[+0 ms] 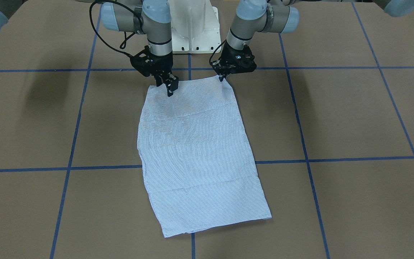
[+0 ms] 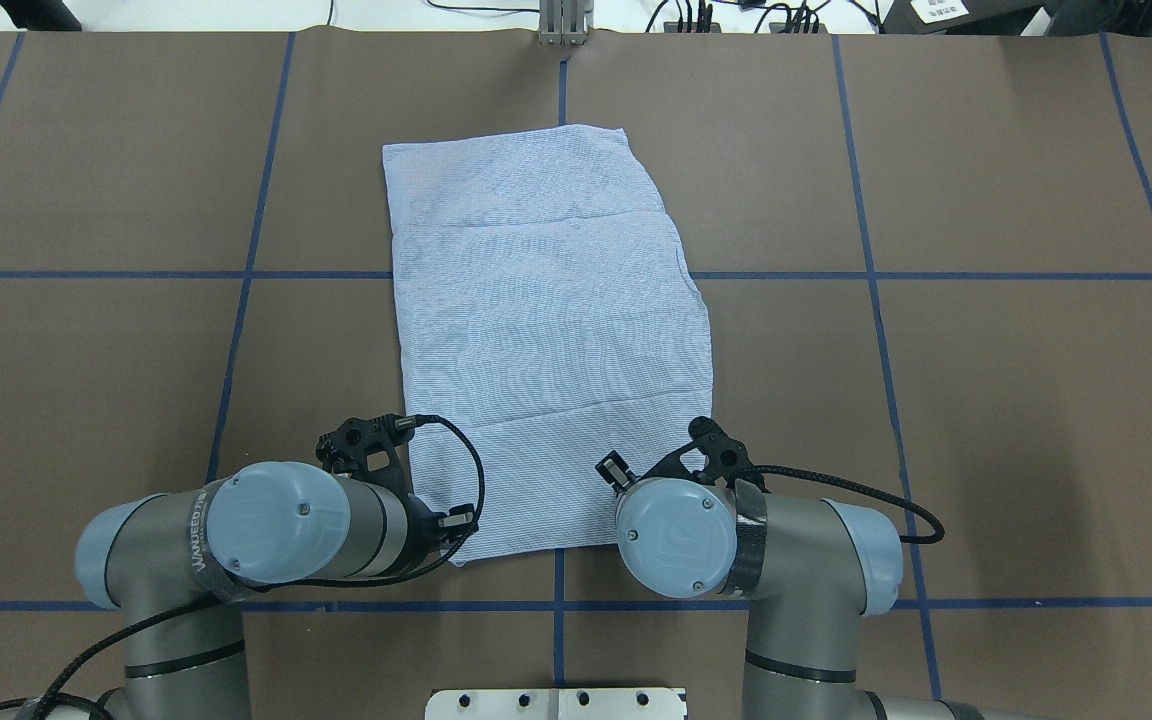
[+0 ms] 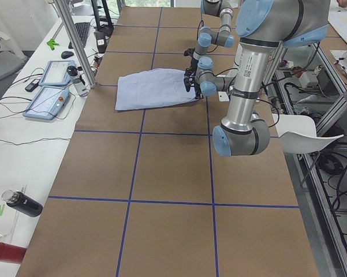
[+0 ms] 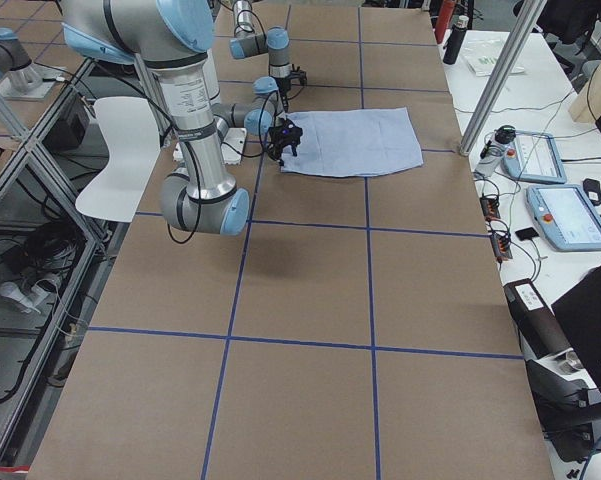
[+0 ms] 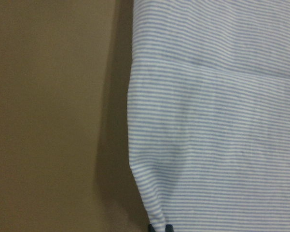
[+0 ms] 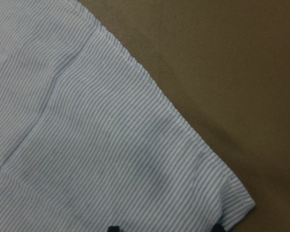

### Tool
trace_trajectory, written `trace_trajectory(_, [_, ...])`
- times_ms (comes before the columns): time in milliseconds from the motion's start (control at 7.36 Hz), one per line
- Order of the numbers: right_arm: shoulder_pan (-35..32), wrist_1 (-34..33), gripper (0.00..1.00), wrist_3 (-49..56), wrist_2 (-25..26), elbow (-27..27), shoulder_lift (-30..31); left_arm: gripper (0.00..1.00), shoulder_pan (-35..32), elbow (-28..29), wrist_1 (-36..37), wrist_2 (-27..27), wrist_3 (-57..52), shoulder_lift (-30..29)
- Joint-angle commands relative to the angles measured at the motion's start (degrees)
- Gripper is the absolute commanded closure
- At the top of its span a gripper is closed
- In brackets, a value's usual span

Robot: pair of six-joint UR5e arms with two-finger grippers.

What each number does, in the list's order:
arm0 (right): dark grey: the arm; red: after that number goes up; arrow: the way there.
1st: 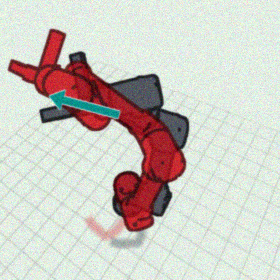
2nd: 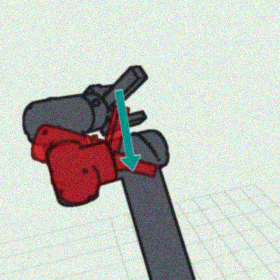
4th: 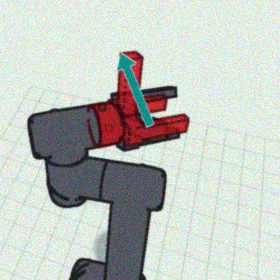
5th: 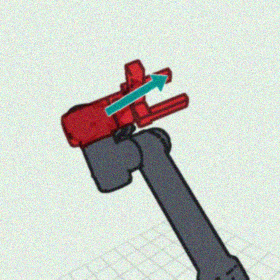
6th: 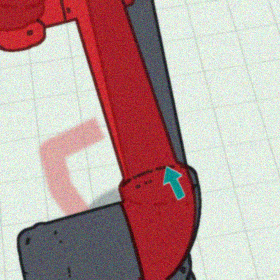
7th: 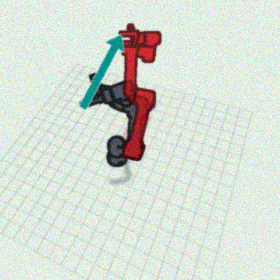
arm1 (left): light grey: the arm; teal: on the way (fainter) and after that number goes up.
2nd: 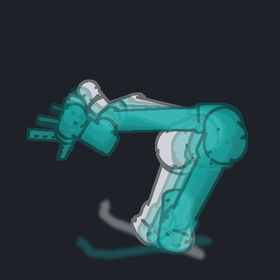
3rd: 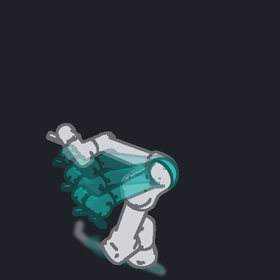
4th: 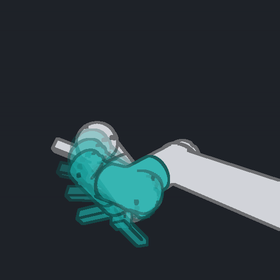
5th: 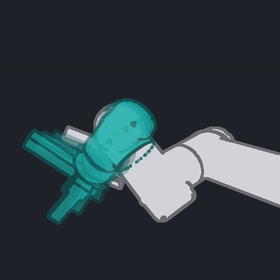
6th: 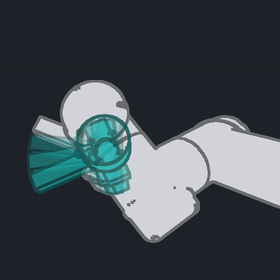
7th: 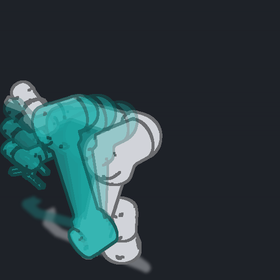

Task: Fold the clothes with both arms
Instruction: 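Lower both grippers onto the near shirt corners and close them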

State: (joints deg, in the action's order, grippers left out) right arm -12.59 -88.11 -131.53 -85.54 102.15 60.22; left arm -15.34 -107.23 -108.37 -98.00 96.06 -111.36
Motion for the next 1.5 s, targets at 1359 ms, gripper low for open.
trace_trajectory(1359, [-2.0, -0.2, 1.0, -2.0, -0.3, 2.6, -1.6, 1.0, 0.0, -2.1, 0.0, -0.3, 0.0, -0.1])
